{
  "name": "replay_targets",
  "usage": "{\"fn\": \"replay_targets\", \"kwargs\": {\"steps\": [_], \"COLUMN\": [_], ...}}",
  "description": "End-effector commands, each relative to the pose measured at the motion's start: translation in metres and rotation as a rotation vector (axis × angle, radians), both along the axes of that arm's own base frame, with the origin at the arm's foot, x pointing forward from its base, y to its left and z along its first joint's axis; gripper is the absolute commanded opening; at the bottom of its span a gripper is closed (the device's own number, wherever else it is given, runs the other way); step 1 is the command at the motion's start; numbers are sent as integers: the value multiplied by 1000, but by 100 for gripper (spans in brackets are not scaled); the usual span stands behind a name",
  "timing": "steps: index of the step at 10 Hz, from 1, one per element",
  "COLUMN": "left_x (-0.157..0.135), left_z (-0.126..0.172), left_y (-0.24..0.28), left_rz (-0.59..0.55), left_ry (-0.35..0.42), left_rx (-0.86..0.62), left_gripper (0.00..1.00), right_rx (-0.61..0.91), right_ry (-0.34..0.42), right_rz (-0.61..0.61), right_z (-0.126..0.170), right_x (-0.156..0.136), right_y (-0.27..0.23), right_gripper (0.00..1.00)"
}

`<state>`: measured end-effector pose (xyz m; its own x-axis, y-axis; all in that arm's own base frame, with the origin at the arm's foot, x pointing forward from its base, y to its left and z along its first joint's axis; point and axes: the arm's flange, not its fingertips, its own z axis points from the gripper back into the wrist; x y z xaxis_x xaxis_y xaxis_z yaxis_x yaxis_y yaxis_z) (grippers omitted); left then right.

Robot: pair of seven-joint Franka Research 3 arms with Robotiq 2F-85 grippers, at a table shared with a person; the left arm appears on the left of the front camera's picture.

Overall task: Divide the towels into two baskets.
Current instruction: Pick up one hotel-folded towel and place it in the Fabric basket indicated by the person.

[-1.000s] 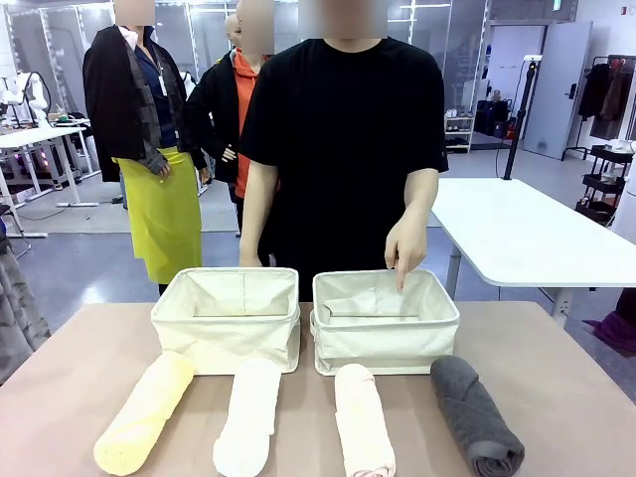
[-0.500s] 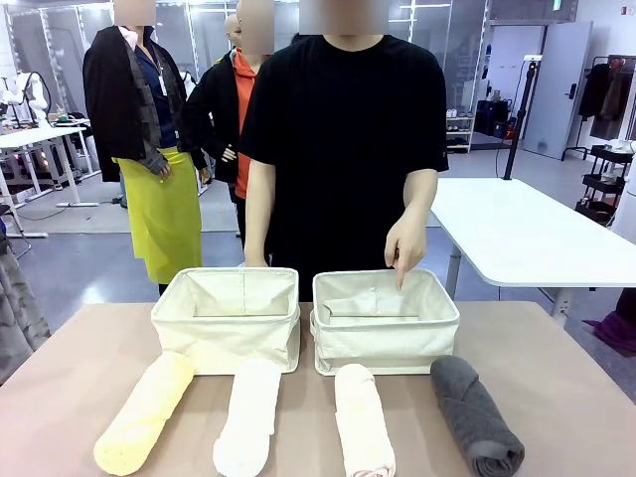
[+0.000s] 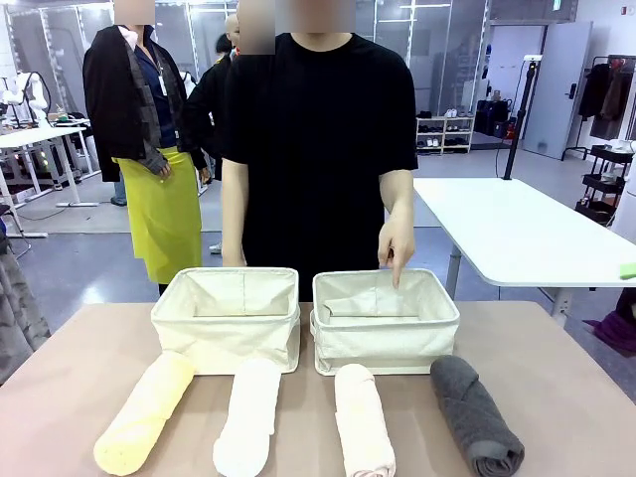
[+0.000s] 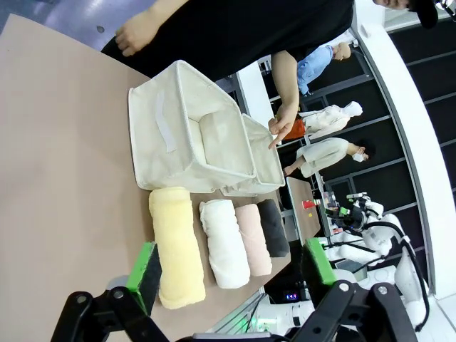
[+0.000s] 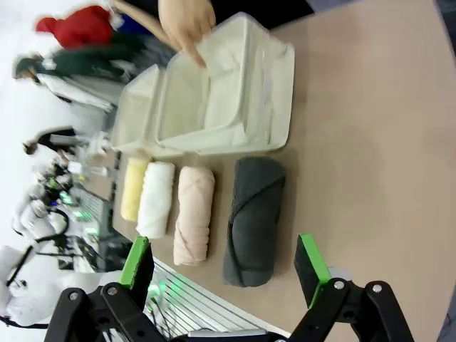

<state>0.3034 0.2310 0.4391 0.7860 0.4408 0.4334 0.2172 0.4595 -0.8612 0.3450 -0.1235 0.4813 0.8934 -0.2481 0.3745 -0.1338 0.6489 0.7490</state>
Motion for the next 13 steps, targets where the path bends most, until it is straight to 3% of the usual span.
{"fn": "replay_targets", "kwargs": {"steps": [1,2,7,13], "left_x": [0,0,0,0], "left_z": [3,3,3,3], "left_y": [3,3,3,3], "left_rz": [0,0,0,0], "left_ry": [-17,-17,-17,-17], "left_rx": [-17,-17,-17,-17], "left_gripper": [100,100,100,100], "right_rx": [-147,-191,-531,-716], "right_ry": [96,137,197,257], "right_rz": [43,59,56,66], "right_z": [-1,-7,-54,-105], "right_x": [10,18,34,28], "right_y": [50,70,180,240], "right_gripper": [100,100,100,100]}}
